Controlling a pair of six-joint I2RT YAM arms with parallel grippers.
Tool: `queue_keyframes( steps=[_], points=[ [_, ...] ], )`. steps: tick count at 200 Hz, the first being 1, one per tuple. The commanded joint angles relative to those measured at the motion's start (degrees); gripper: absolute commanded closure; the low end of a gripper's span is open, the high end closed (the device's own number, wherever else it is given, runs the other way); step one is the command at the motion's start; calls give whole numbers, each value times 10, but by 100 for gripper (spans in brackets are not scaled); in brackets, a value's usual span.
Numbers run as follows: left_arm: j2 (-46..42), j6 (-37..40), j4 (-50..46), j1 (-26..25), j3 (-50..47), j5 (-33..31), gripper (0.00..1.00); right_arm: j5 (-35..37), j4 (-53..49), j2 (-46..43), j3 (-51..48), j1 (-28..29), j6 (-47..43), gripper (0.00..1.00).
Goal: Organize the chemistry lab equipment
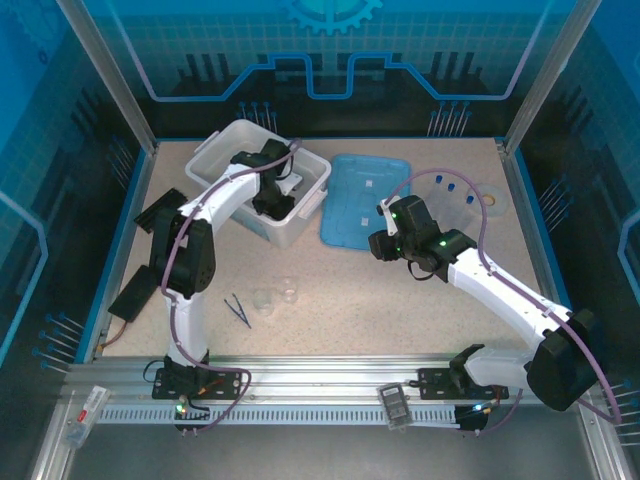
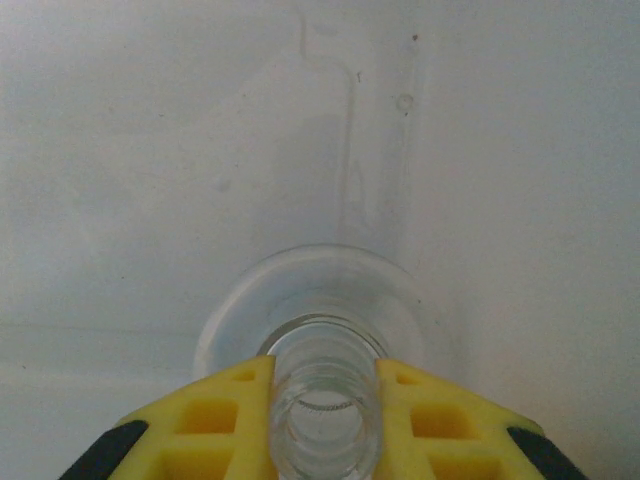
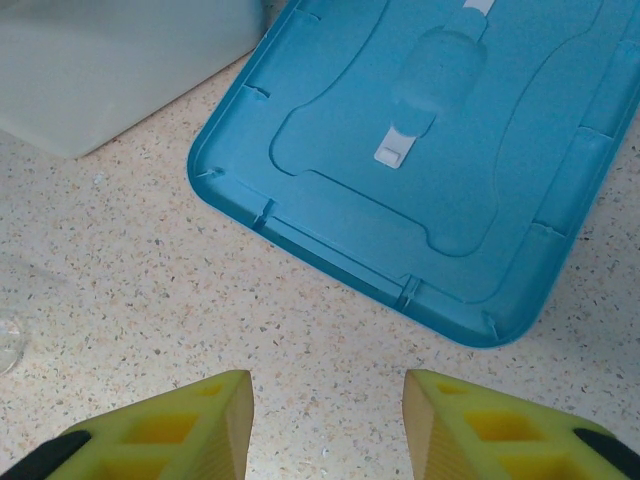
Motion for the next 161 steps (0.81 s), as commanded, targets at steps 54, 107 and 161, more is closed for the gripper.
queue_keyframes(
  steps=[54,107,161],
  points=[
    [-31,0,-30,-35,-52,-5,88,-10,7,-14,-1,-8,5,55],
    [-22,-11,-20,-39,-55,-25,84,-12,8,-16,-4,-8,6,55],
    [-12,-31,-4,-39,-48,-30,78,-12,7,-18,-4,-8,6,55]
  ],
)
